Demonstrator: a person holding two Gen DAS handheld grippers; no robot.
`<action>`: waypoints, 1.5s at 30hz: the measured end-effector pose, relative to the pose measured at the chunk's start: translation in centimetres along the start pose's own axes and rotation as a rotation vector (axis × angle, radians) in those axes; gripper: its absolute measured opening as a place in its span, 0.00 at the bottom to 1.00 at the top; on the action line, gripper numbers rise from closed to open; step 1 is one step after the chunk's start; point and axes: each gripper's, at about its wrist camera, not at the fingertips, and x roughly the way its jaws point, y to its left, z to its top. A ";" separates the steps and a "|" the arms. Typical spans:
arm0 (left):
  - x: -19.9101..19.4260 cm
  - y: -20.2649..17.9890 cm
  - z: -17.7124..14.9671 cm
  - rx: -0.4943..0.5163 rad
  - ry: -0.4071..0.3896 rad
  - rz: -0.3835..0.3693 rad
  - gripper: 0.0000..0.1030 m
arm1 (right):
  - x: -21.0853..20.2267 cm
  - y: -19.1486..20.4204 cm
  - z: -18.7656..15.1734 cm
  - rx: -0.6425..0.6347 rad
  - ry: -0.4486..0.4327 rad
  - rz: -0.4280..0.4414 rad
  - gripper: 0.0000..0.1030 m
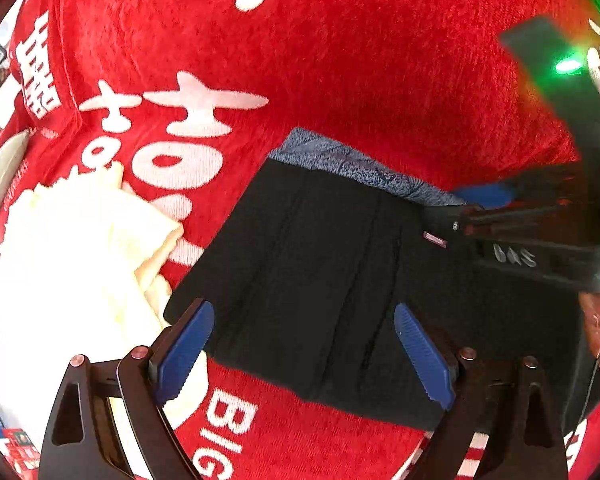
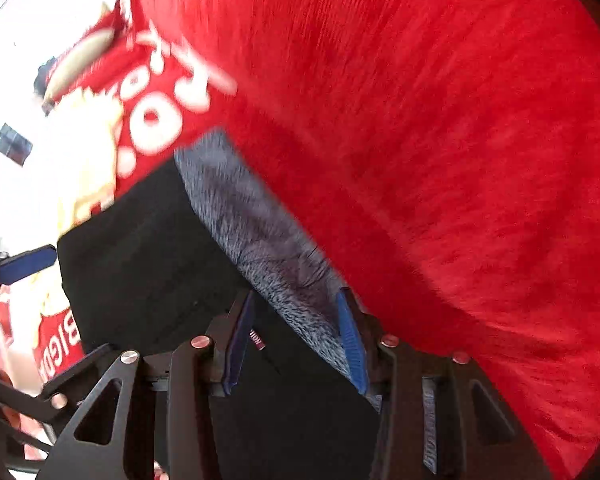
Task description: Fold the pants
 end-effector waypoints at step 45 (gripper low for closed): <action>-2.7 -38.0 -5.8 0.457 0.076 -0.054 0.91 | -23.4 -27.5 -52.5 1.366 -0.351 -0.245 0.12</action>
